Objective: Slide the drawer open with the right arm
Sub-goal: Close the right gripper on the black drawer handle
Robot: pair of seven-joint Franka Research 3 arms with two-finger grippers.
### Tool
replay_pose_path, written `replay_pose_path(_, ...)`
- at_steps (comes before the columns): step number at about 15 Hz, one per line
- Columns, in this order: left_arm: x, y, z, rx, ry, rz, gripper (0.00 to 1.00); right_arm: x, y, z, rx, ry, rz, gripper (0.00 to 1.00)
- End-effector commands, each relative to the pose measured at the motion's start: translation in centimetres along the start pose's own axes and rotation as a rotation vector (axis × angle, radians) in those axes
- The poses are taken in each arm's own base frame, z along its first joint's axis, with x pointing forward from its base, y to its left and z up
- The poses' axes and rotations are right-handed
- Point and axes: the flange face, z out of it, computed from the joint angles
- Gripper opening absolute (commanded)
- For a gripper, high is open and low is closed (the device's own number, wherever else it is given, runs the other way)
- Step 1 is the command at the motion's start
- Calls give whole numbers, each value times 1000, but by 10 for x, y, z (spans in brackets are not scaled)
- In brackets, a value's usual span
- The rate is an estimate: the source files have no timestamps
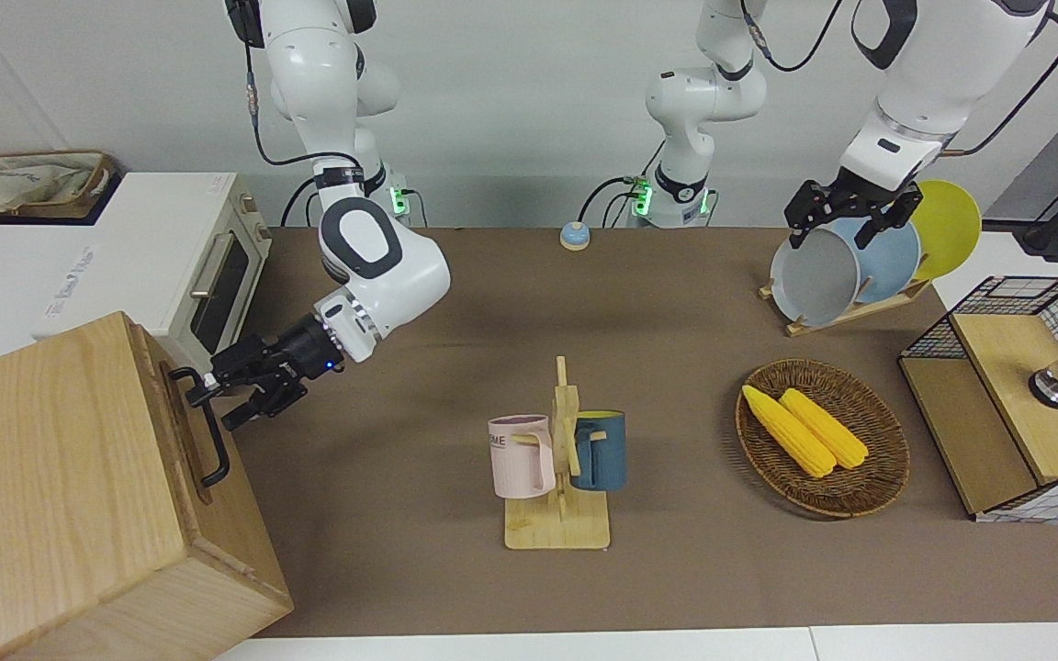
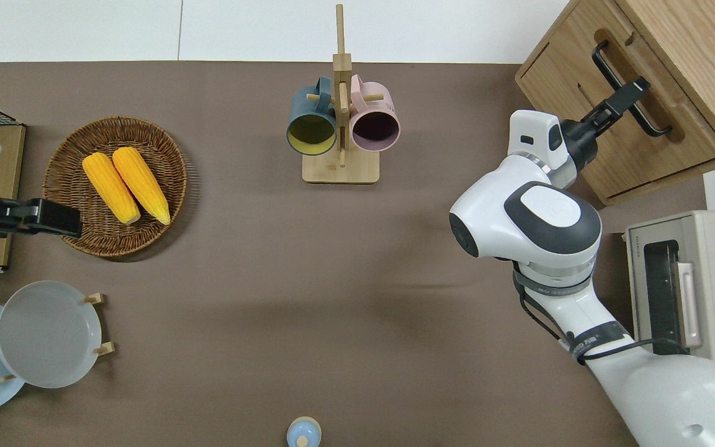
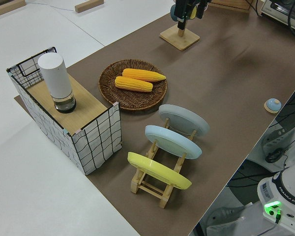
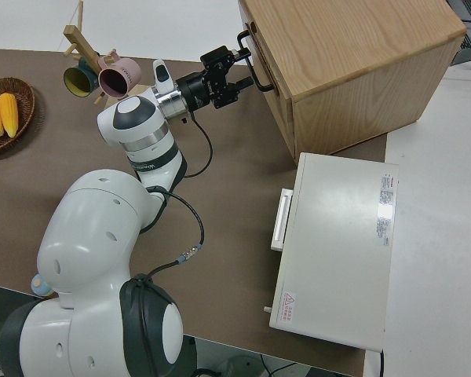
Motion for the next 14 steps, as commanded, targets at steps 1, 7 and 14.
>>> replay_pose_path(1,1,-1,-3,16,-7,11,993,-1,-2,5,-30,23,-6,550)
replay_pose_path(7,1,-1,-4,16,-5,11,993,4,-5,-4,-33,29,-10,1)
replay_pose_path(14,2,-1,-3,16,-7,11,993,10,-6,-18,-33,37,-11,0)
